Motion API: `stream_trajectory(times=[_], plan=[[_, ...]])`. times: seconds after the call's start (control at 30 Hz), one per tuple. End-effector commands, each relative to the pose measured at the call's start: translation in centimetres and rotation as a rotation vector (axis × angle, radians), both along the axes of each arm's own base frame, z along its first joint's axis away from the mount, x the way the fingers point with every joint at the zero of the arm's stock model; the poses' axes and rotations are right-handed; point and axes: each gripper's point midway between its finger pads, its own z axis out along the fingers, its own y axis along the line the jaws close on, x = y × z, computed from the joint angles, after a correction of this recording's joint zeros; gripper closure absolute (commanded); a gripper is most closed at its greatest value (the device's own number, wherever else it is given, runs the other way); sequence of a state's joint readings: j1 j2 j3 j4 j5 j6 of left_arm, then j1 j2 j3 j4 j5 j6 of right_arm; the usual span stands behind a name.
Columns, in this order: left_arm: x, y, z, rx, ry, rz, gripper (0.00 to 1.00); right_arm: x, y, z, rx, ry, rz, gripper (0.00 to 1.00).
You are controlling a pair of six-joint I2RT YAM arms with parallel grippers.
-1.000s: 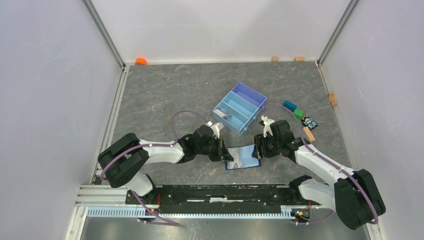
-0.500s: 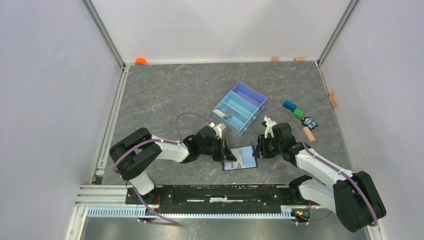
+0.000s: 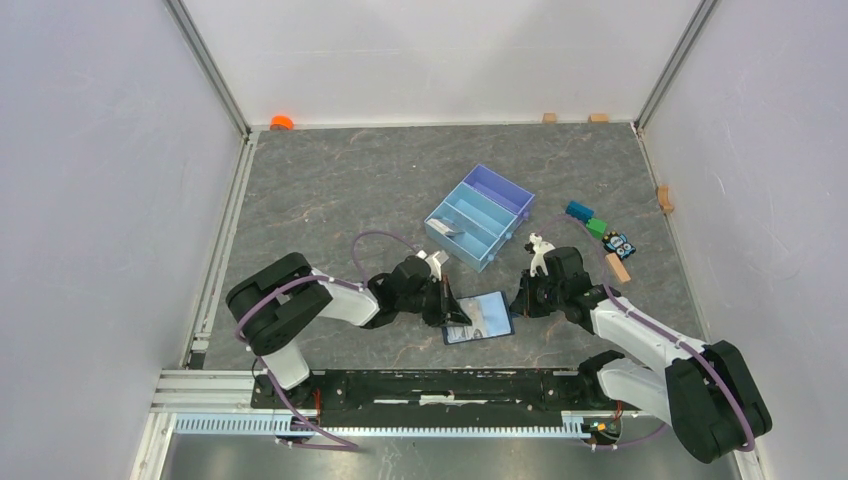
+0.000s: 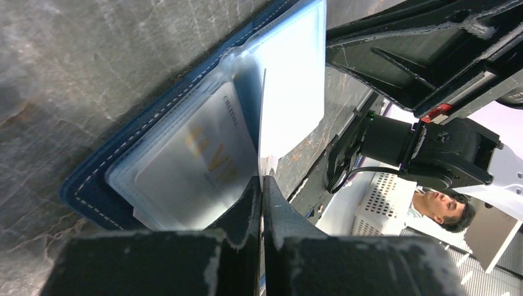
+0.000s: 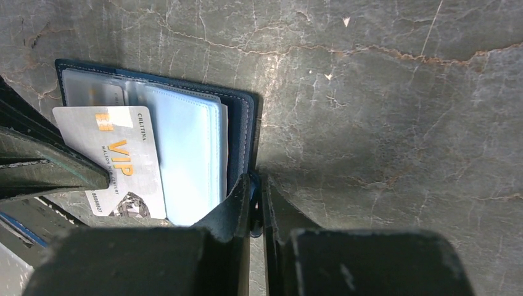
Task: Put the credit cards into the card holder
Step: Insert the credit card into the card holder.
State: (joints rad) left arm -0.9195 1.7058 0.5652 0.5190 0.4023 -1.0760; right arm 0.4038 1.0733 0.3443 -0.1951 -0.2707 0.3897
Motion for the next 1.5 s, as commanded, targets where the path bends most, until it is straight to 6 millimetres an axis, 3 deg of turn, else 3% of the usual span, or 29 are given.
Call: stream_trajectory(times=[0.0, 0.33, 1.47], plan=[[0.2, 0.8, -0.2, 0.009, 0.017, 0.039, 0.98, -2.3, -2.1, -2.7, -0.097, 0.093, -0.028, 1.0], [0.4, 1.8, -0.5, 0.025, 0.026, 0.071, 0.98, -2.0, -3.0, -2.6, -0.145, 0.081, -0.05, 1.0], [0.7, 0.7, -2.9, -0.011, 0.071, 0.028, 0.98, -2.2, -3.4, -2.8, -0.172, 0.092, -0.053, 1.0]])
